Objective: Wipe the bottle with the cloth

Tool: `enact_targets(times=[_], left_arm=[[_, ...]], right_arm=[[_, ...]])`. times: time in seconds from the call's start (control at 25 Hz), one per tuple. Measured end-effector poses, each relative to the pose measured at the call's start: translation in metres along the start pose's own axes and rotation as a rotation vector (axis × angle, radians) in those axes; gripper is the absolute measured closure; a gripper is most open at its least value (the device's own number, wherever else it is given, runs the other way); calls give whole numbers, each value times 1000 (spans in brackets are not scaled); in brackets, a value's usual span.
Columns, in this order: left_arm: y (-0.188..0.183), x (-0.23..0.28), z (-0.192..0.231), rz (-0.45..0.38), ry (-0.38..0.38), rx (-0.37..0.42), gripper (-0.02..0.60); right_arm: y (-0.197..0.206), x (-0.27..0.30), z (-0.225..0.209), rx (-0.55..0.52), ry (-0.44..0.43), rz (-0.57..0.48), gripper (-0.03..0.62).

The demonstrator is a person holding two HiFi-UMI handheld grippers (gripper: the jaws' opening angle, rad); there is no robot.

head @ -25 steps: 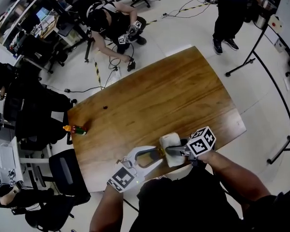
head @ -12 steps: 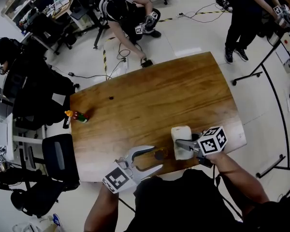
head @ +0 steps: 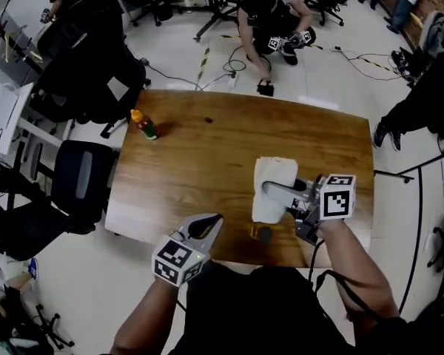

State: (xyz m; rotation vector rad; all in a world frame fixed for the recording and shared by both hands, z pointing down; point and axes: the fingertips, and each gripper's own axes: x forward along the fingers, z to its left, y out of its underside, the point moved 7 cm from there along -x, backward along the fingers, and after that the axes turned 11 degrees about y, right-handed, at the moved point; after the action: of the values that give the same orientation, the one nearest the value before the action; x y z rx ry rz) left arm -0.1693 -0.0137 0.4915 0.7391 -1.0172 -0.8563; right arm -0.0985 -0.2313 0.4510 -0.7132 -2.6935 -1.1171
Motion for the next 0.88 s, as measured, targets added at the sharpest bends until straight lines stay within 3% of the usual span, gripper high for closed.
enact_targets(times=[0.12,0.36,0.64,0.88], left_arm=[[7,7,-10,38,0,-76,565],[14,18,-16,59,-43,-76,565],[27,7,-15,27,-85,-117,565],[37,8,-21,38,-107,-141,565]], right_arm=[[14,18,2,-13,-26,98,520],[37,37,-20,-21,4,179,520],[68,58,-49,-10,45,235,520],[83,66,-70,-80,136,253,520]])
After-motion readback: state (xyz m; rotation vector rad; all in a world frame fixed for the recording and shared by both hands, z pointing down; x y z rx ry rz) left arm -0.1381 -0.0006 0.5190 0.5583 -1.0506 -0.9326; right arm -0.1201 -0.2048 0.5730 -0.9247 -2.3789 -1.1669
